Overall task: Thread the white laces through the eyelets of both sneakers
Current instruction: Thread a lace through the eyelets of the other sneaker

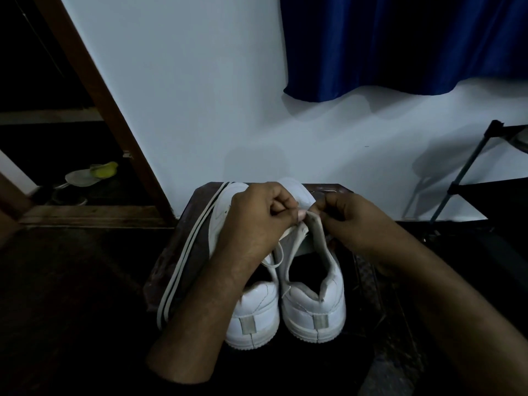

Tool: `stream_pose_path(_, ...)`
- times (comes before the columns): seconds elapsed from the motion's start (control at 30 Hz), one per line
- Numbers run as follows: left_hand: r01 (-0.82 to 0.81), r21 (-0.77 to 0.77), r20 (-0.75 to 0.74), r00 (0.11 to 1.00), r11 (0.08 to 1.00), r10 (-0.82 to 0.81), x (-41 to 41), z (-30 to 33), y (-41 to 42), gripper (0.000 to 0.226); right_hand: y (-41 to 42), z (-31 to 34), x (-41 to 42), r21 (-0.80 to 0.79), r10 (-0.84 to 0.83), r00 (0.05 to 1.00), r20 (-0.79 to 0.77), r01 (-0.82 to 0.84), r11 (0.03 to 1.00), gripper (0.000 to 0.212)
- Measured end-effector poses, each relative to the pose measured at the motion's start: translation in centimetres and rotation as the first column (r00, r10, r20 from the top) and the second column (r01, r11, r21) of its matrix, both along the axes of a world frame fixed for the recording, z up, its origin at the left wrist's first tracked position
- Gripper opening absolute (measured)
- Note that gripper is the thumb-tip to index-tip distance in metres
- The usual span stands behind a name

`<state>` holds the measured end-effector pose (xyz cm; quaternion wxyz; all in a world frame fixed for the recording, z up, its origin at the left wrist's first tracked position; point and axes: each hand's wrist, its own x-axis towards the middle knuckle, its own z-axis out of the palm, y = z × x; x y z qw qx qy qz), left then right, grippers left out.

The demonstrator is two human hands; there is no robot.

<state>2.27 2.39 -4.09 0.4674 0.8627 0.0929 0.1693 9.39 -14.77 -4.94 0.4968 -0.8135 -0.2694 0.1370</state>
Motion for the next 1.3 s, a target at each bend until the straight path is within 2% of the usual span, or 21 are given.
stream_pose_path(0.1,0.063,-0.084,-0.026,0.998,0.994,-0.065,-0.4,0.3,0.3,0.013,0.5,-0.2,-0.2,-0.029,-0.103,0.987,0.123,0.108,0.994,0.015)
stream_pose_path(0.17,0.09,-0.173,-0.03,0.995,0.981,-0.097,-0.8,0.8,0.7,0.015,0.9,0.2,-0.4,0.173,-0.197,0.98,-0.015,0.197,0.965,0.02)
stream_pose_path(0.27,0.116,-0.389,0.041,0.993,0.914,-0.109,-1.4,1.8,1.6,0.021,1.2,1.9,-0.8,0.575,-0.091,0.912,-0.4,0.327,0.75,0.024)
stream_pose_path(0.33,0.122,-0.484,0.141,0.988,0.867,-0.061,-1.5,2.2,2.2,0.018,0.8,2.9,-1.0,0.671,-0.036,0.887,-0.46,0.374,0.64,0.021)
stream_pose_path(0.37,0.132,-0.533,0.199,0.98,0.836,-0.028,-1.4,2.4,2.4,0.014,0.5,3.0,-0.9,0.675,-0.064,0.896,-0.438,0.376,0.635,0.019)
stream_pose_path(0.4,0.147,-0.588,0.247,0.969,0.795,0.003,-1.5,2.6,2.5,0.012,0.3,2.8,-0.8,0.648,-0.141,0.92,-0.365,0.36,0.671,0.016)
stream_pose_path(0.47,0.174,-0.645,0.309,0.95,0.744,0.046,-1.4,2.8,2.6,0.009,-0.2,2.0,-0.3,0.423,-0.322,0.946,0.048,0.273,0.864,0.016)
stream_pose_path(0.53,0.184,-0.638,0.34,0.938,0.748,0.06,-1.4,3.0,2.5,0.013,-0.5,1.0,0.3,0.009,-0.192,0.862,0.469,0.212,0.977,0.022)
stream_pose_path(0.6,0.194,-0.619,0.375,0.924,0.761,0.069,-1.4,3.1,2.2,0.02,-0.3,0.5,0.3,-0.228,0.02,0.843,0.538,0.123,0.966,0.024)
stream_pose_path(0.67,0.213,-0.601,0.41,0.91,0.77,0.068,-1.5,3.1,2.0,0.024,-0.1,0.3,0.2,-0.267,0.081,0.863,0.499,0.064,0.961,0.018)
stream_pose_path(0.73,0.214,-0.56,0.424,0.904,0.8,0.055,-1.6,3.0,1.8,0.028,-0.2,0.4,0.2,-0.155,0.005,0.882,0.472,0.078,0.985,0.023)
stream_pose_path(0.8,0.176,-0.495,0.415,0.908,0.851,0.054,-1.6,2.9,1.8,0.028,-0.1,0.9,0.0,0.105,-0.091,0.957,0.274,0.064,0.992,0.021)
stream_pose_path(0.9,0.108,-0.309,0.382,0.924,0.945,0.02,-1.6,2.6,1.6,0.026,0.3,2.2,-0.9,0.601,-0.017,0.988,-0.151,0.105,0.792,0.027)
stream_pose_path(0.97,0.081,-0.173,0.375,0.927,0.982,-0.01,-1.6,2.6,1.3,0.021,0.2,3.2,-1.3,0.726,0.041,0.96,-0.277,0.181,0.664,0.027)
stream_pose_path(1.0,0.065,-0.108,0.371,0.928,0.992,-0.021,-1.6,2.6,1.0,0.019,0.1,3.5,-1.4,0.734,0.03,0.955,-0.296,0.207,0.647,0.027)
stream_pose_path(1.07,0.026,0.022,0.358,0.933,0.999,-0.032,-1.7,2.6,0.7,0.018,-0.4,3.2,-1.0,0.604,-0.148,0.981,-0.124,0.193,0.773,0.028)
stream_pose_path(1.1,0.004,0.084,0.347,0.937,0.996,-0.033,-1.7,2.5,0.7,0.019,-0.7,2.6,-0.4,0.421,-0.238,0.964,0.117,0.169,0.891,0.028)
stream_pose_path(1.13,-0.017,0.141,0.33,0.944,0.99,-0.031,-1.8,2.3,0.7,0.021,-1.0,1.9,0.0,0.169,-0.215,0.908,0.361,0.163,0.972,0.028)
stream_pose_path(1.17,-0.035,0.189,0.315,0.949,0.981,-0.027,-1.8,2.2,0.8,0.022,-1.0,1.1,0.3,-0.076,-0.108,0.851,0.514,0.171,0.982,0.031)
stream_pose_path(1.23,-0.052,0.247,0.301,0.953,0.968,-0.026,-1.8,2.1,0.7,0.023,-0.6,0.4,0.3,-0.334,0.076,0.841,0.535,0.129,0.934,0.037)
stream_pose_path(1.3,-0.059,0.266,0.3,0.954,0.962,-0.024,-1.8,2.2,0.6,0.021,-0.2,0.2,0.2,-0.317,0.079,0.88,0.469,0.084,0.945,0.029)
